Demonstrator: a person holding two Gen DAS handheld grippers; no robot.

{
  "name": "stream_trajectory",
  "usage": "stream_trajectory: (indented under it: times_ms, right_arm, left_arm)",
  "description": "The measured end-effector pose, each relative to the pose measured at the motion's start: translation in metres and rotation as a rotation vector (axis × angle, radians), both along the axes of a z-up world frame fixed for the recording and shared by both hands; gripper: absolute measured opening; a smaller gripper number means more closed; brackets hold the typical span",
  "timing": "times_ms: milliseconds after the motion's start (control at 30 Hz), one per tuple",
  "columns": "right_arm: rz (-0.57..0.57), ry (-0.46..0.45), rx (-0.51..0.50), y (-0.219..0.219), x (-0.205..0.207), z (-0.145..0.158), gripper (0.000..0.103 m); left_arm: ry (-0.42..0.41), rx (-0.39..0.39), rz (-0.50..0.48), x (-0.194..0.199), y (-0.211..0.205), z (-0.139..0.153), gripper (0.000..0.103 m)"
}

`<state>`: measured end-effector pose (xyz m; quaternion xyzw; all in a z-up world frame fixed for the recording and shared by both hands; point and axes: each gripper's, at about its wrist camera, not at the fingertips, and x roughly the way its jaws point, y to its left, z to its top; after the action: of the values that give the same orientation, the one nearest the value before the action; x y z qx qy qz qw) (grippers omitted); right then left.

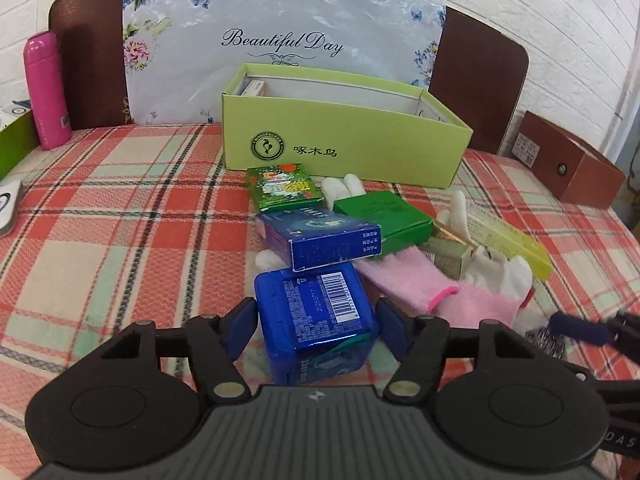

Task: Organize objects
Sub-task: 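Grasp the blue tin with the left gripper while the right grasps the steel wool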

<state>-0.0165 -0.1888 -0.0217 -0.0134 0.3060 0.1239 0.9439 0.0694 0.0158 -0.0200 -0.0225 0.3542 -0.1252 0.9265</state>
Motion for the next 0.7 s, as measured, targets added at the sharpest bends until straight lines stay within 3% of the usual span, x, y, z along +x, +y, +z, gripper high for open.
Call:
stream_trajectory:
  times_ms: [133,533,667,700]
  right_arm:
    - [-0.041,0.041,-0.052,0.000,-0.006,-0.010,0.068]
    - [-0.179,0.109,-0.057,-0.011,-0.012,-0.018,0.073]
    - [-0.215,0.120,-0.014,-0.017,-0.013,-0.018,0.071]
    - [-0.219,0.120,-0.009,-0.018,-0.013,-0.019,0.065]
  left_arm:
    - [0.007,0.002,0.004,-0.007,0.010,-0.001,0.068]
    - [0.012,-0.003,0.035,-0.002,0.010,-0.003,0.067]
    - [0.028,-0.010,0.044,0.002,0.010,-0.005,0.067]
    - [0.029,-0.005,0.045,0.003,0.009,-0.006,0.067]
